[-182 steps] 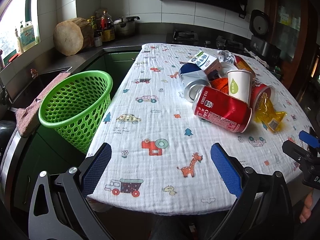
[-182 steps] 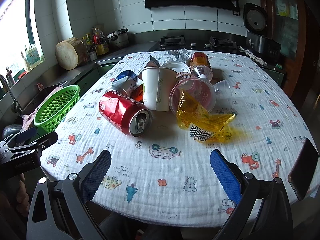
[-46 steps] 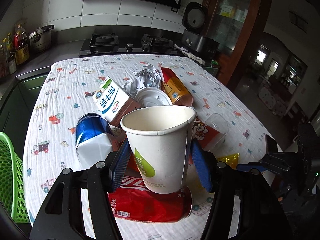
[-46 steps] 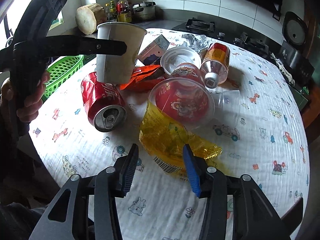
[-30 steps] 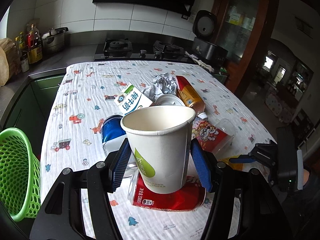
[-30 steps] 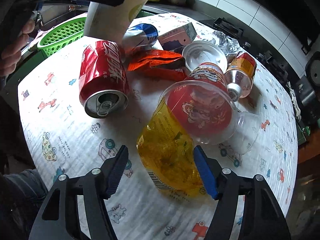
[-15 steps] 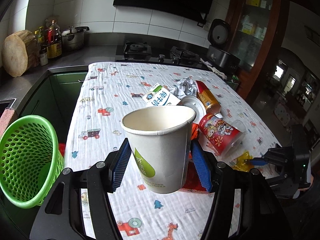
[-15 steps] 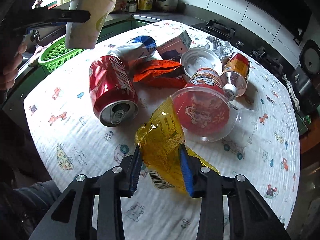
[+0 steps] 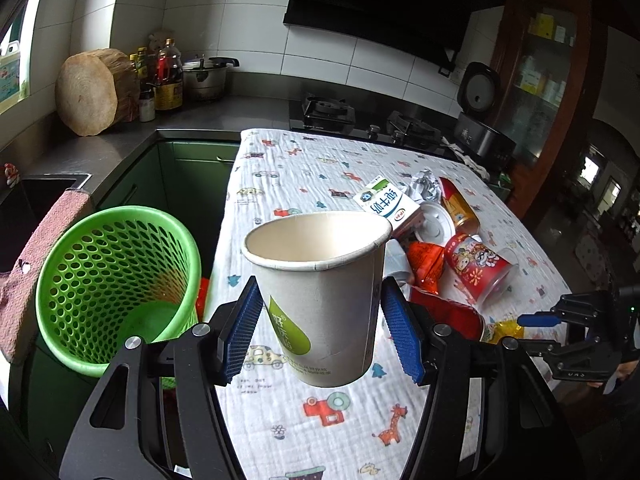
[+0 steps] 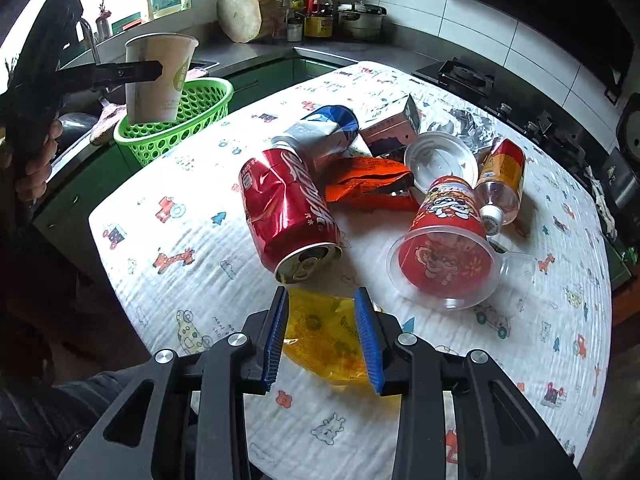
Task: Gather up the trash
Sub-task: 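Carry the paper cup to the green basket and release it with the left tool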
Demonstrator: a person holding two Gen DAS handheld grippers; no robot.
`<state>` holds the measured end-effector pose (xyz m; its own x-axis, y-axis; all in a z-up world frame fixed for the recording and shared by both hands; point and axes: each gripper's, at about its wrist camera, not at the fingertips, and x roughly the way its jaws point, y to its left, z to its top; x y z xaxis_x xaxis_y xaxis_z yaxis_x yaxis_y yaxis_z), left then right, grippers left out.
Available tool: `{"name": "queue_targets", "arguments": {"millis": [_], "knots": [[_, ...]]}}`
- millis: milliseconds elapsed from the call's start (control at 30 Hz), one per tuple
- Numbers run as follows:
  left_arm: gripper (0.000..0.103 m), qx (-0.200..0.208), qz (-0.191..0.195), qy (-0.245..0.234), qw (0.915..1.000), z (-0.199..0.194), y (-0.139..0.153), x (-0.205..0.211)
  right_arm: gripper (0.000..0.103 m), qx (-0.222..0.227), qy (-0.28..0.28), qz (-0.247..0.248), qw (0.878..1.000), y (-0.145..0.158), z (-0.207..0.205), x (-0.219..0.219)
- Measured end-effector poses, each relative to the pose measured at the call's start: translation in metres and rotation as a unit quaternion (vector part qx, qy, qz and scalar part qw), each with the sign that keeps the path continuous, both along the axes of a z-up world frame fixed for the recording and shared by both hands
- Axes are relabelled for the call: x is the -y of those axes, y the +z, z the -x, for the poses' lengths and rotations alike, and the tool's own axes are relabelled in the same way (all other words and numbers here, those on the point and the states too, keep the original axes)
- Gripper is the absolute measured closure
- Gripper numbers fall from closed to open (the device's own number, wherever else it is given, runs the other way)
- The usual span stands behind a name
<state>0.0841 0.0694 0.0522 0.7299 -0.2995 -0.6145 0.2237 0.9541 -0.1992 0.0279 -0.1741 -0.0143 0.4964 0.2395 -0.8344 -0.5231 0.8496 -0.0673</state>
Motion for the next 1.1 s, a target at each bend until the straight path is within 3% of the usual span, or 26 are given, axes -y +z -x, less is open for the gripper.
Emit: {"name": "queue_targets", "arguments": {"millis": [33, 67, 133, 333, 533, 733, 1033, 1100], "knots": [[0.043, 0.000, 0.000, 0.002, 1.0000, 0.001, 0.000, -0.002, 0.064, -0.001, 0.005, 0.010, 1.000, -0.002, 0.000, -0.002], [0.043, 0.000, -0.001, 0.005, 1.0000, 0.002, -0.001, -0.004, 0.048, -0.002, 0.014, 0.019, 1.000, -0.004, 0.001, -0.004], [0.043, -0.002, -0.002, 0.009, 1.0000, 0.002, -0.002, -0.007, 0.027, 0.013, 0.027, 0.040, 0.999, -0.005, 0.004, -0.007], [0.043, -0.008, 0.000, 0.009, 0.9999, -0.002, -0.008, -0.005, 0.027, 0.000, 0.079, 0.072, 0.994, -0.008, 0.000, -0.013], [0.043, -0.010, 0.001, -0.001, 0.9999, -0.007, -0.011, 0.001, 0.027, -0.047, 0.142, 0.110, 0.983, -0.023, -0.013, -0.017], [0.043, -0.014, 0.001, -0.005, 0.9999, -0.017, -0.014, 0.004, 0.027, -0.084, 0.182, 0.113, 0.973, -0.034, -0.029, -0.016], [0.043, -0.023, -0.002, -0.012, 0.9997, -0.027, -0.023, 0.005, 0.028, -0.118, 0.196, 0.112, 0.967, -0.055, -0.049, -0.017], [0.043, -0.025, -0.002, -0.010, 0.9996, -0.028, -0.024, 0.003, 0.036, -0.120, 0.187, 0.118, 0.968, -0.059, -0.050, -0.015]]}}
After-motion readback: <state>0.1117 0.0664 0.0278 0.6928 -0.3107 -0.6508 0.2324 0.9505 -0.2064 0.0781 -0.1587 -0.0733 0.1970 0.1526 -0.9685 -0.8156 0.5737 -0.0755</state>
